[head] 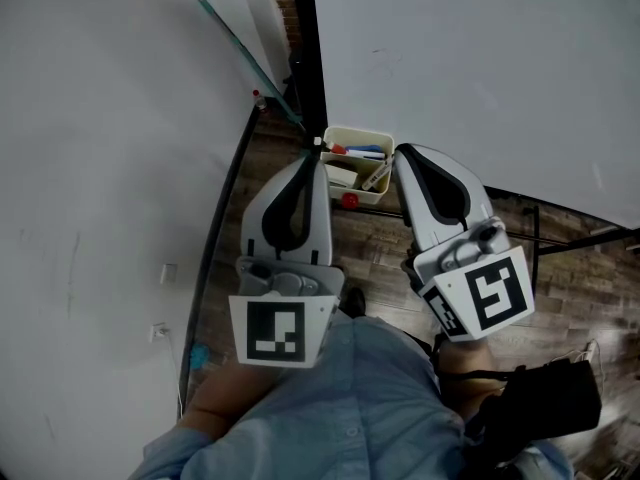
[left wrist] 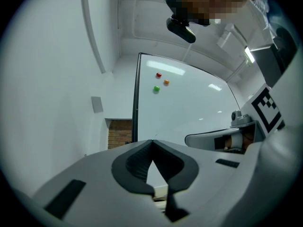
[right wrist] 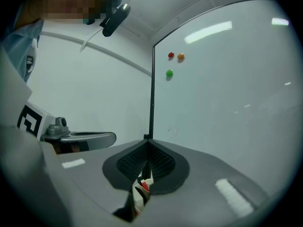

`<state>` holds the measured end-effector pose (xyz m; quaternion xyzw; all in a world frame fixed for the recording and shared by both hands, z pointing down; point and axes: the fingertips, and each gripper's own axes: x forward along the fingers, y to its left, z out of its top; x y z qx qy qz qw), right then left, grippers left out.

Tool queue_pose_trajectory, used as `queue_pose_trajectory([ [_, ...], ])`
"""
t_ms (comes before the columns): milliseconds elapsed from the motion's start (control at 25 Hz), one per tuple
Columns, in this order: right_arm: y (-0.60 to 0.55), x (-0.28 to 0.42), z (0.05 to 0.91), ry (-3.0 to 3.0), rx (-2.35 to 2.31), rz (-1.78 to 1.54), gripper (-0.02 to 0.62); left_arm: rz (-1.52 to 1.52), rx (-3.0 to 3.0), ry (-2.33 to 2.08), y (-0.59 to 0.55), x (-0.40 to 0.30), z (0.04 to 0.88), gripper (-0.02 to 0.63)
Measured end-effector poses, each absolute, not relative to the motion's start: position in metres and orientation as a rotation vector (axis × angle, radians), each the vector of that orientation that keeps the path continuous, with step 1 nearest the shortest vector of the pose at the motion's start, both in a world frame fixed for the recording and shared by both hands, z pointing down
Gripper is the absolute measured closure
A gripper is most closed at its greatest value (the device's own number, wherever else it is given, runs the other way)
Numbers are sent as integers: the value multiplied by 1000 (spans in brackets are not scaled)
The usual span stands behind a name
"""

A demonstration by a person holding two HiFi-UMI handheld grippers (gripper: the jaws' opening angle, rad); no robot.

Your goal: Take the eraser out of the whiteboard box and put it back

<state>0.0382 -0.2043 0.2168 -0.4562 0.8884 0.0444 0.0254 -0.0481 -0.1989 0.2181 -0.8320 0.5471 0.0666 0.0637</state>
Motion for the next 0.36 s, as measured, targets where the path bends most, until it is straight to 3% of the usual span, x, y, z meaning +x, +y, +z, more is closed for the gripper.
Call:
queue_pose_trajectory([
  [360,-210,39,217,2745,-1409,136,595,209,-2511,1658,-203,-47,218,601],
])
